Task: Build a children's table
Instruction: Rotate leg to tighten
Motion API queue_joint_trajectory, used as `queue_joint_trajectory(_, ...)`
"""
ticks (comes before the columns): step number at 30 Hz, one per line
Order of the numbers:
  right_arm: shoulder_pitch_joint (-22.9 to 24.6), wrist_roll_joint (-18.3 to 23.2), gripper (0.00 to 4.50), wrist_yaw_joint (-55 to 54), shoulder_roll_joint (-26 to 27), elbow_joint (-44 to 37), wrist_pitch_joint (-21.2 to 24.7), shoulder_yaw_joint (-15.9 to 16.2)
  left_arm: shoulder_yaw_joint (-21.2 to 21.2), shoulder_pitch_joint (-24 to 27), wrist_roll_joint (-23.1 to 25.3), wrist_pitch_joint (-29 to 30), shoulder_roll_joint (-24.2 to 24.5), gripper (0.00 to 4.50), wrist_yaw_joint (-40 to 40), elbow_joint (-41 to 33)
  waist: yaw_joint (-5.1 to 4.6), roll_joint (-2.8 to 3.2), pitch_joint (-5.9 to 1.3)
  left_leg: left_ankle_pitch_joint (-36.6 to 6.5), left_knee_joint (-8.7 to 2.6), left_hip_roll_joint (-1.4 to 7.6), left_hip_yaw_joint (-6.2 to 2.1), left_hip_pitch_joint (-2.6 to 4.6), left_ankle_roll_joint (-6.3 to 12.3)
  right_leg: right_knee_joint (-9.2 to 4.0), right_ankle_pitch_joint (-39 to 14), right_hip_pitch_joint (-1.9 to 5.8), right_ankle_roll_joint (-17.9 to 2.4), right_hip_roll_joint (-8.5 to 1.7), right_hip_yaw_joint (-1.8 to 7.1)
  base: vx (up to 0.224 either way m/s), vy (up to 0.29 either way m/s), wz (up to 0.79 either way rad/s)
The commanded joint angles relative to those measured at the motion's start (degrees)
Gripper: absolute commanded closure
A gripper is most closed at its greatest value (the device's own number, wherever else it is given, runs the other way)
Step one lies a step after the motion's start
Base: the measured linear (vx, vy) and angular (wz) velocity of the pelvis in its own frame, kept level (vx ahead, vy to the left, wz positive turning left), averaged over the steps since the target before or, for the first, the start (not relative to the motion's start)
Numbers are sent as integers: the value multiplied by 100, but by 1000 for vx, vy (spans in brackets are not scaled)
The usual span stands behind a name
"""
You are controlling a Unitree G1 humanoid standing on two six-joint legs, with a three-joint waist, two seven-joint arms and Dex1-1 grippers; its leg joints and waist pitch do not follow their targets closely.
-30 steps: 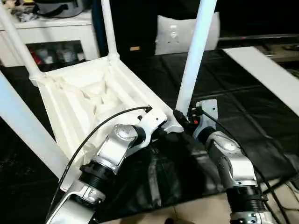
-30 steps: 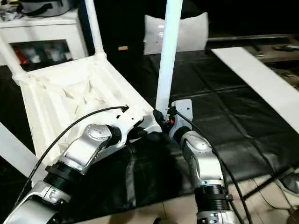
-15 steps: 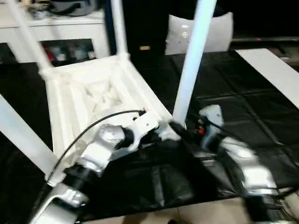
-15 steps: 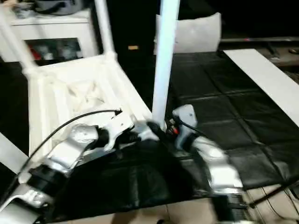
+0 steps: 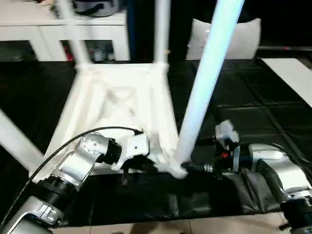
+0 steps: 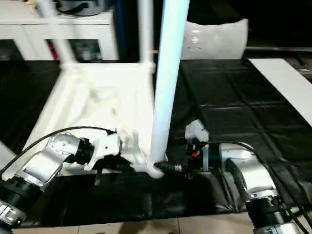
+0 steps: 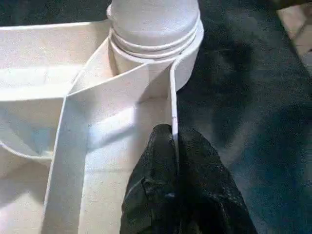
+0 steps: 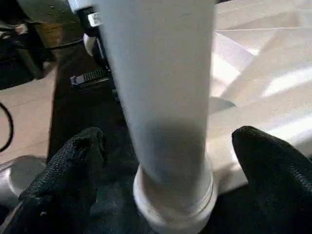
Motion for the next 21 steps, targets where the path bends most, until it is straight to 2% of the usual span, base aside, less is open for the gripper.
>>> queue_joint_trajectory(1, -109, 37, 32, 264, -100, 86, -19, 123, -180, -120, -27, -296, 31, 450, -366, -282, -31, -29, -420, -913, -417, 239, -42, 46, 414, -328, -2032, 336, -814, -377, 369, 0, 0, 0)
queue_joint_trajectory(3, -127, 28, 40, 297, -107, 108, -31, 159, -192, -118, -22, -330, 58, 450, -407, -282, 1, -56, -415, -941, -421, 235, -36, 52, 379, -336, -2130, 332, -777, -387, 376, 0, 0, 0)
queue_joint_trajectory(5, -178, -18, 45, 366, -87, 196, -114, 226, -209, -113, -32, -368, 95, 450, -489, -301, 7, -54, -416, -971, -420, 234, -34, 56, 359, -347, -2197, 331, -756, -396, 376, 0, 0, 0)
queue_joint_trajectory(6, -220, 6, 75, 463, -80, 240, -92, 275, -225, -117, -62, -384, 122, 450, -555, -320, 3, -59, -413, -984, -424, 230, -39, 51, 337, -351, -2263, 338, -729, -393, 368, 0, 0, 0)
queue_joint_trajectory(18, -239, 60, 165, 886, -174, 272, -40, 441, -216, -177, -31, -528, 192, 450, -564, -200, 14, -59, -422, -933, -414, 224, -38, 40, 339, -356, -2304, 341, -665, -382, 360, 0, 0, 0)
queue_joint_trajectory(21, -249, 38, 206, 884, -136, 307, -107, 449, -220, -174, -34, -533, 195, 450, -553, -191, 15, -56, -424, -941, -415, 230, -40, 44, 331, -353, -2285, 339, -679, -379, 358, 0, 0, 0)
